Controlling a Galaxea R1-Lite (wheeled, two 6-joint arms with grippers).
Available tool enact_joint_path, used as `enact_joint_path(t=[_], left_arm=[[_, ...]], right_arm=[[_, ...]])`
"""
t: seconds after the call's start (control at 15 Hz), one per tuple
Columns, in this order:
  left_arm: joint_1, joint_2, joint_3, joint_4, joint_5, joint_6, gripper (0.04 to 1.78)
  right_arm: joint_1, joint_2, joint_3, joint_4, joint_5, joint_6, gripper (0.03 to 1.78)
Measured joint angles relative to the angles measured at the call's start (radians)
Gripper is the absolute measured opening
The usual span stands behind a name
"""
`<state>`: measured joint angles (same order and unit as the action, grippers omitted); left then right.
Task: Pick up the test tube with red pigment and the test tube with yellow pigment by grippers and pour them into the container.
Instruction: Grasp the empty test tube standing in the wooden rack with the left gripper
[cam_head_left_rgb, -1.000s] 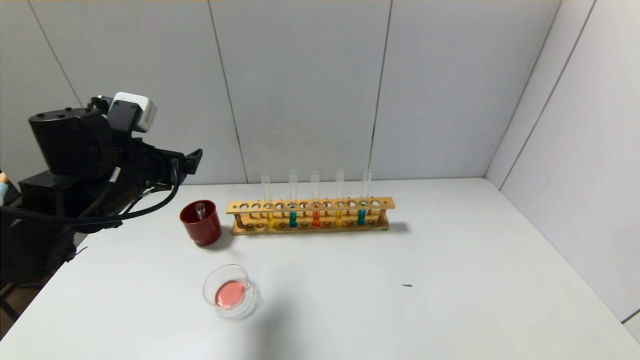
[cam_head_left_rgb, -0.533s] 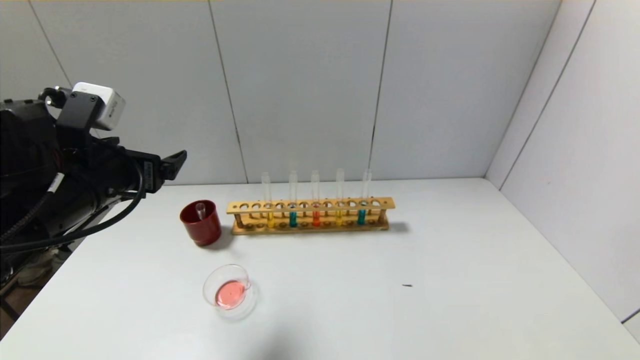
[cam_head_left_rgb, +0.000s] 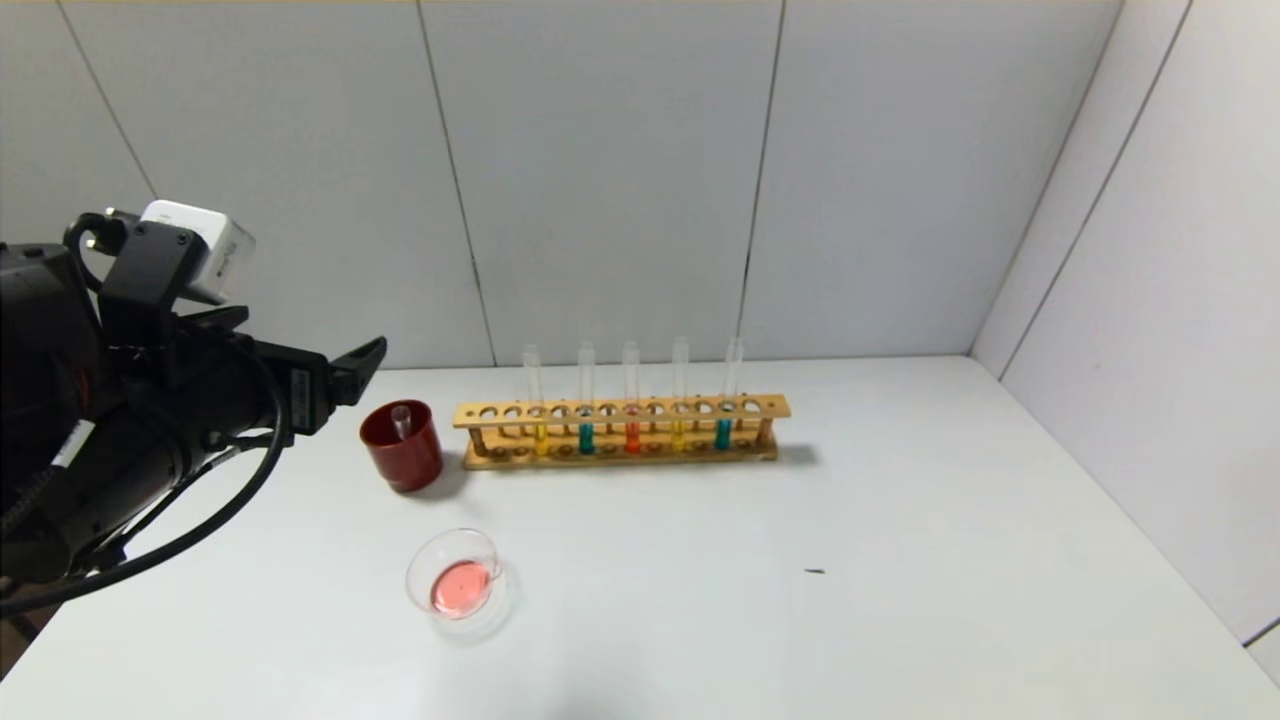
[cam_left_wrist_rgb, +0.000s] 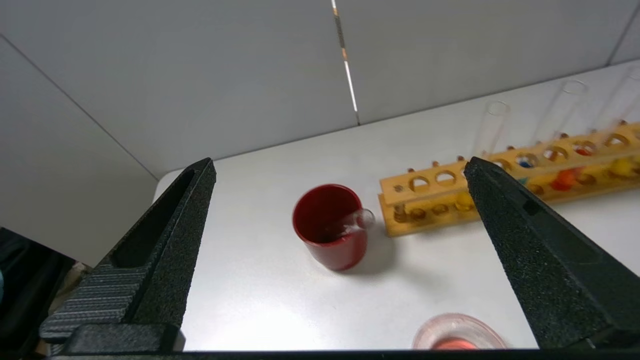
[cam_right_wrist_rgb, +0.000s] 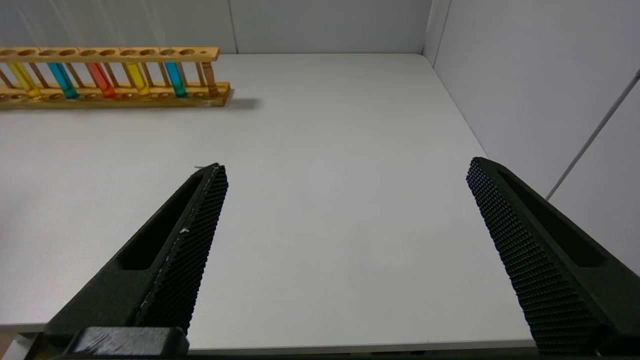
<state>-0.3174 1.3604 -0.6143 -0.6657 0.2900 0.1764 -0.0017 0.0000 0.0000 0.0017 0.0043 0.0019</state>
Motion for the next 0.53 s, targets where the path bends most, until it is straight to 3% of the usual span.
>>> enact_joint_path(t=[0.2,0.53], left_arm=[[-0.062,0.007,-0.015,0.024,0.049,-0.021,1.75],[-0.128,0.14,-0.098,0.021,0.007,-0.144,1.75]], right_arm=[[0.0,0.0,0.0,0.0,0.0,0.0,1.75],[0.0,0.0,0.0,0.0,0.0,0.0,1.75]])
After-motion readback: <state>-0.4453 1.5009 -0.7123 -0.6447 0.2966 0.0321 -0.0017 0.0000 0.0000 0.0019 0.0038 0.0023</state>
